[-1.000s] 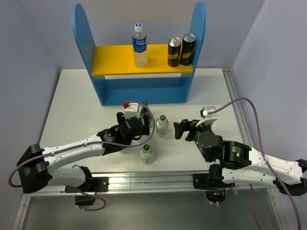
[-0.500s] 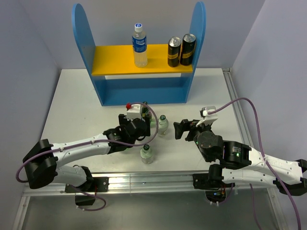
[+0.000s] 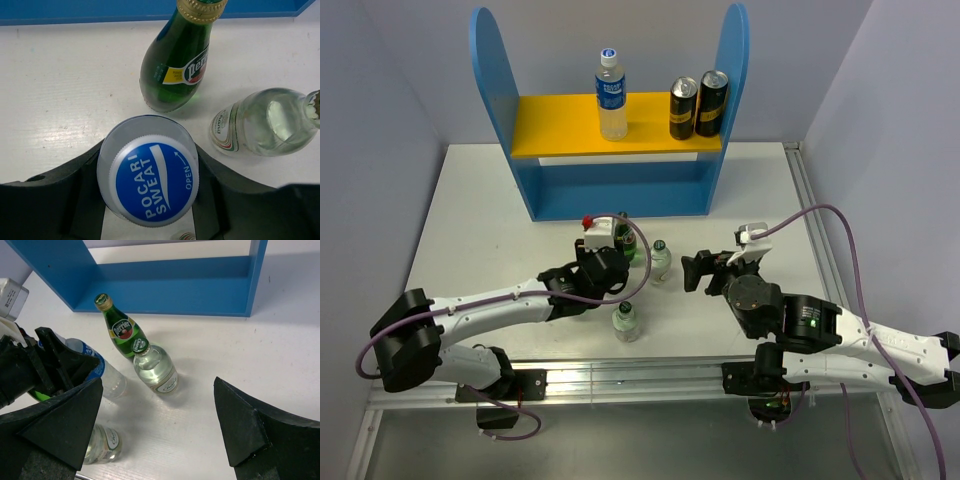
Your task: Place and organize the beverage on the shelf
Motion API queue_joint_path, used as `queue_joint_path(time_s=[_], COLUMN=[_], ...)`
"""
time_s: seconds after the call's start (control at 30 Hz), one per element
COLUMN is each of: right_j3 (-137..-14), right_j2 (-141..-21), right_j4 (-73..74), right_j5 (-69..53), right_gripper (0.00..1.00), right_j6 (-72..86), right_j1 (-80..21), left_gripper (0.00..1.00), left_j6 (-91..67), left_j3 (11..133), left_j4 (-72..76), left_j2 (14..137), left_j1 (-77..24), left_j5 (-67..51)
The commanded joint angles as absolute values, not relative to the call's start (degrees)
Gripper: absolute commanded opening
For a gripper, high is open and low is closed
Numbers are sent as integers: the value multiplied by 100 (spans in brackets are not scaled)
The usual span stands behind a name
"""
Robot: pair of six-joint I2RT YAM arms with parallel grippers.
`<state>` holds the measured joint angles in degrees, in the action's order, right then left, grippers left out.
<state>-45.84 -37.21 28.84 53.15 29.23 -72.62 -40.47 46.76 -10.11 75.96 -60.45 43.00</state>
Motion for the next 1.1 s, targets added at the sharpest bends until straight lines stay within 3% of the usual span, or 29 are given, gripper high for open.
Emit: queue_joint_path(time_s=[0.0,0.27,0.47,0.83,1.07], right_j3=[-4562,-4553,-4561,-4518,-4500], right_j2=[-3727,-3665,-3604,-3551,-3568], right_j4=[2900,2857,2839,2795,2804], right_j5=[5484,5484,5502,5458,5405], right_gripper=[98,98,98,98,98], right_j6=[3032,3015,2997,3006,3015], right_j1=[-7304,-7304,-7295,-7304,-7339], left_gripper=[0,0,0,0,0], left_j6=[-4166,-3448,-2243,-1222,-1195], left_j3=[5114,7167,8893,11292,11882], left_j4=[-1317,-2837,-3032,-2848,-2531], left_j2=[7445,7049,7294,8612,9307], left_j1=[-6117,-6144,-5995,-4308,-3736], left_j5=[4649,5150,5353,4518,4184])
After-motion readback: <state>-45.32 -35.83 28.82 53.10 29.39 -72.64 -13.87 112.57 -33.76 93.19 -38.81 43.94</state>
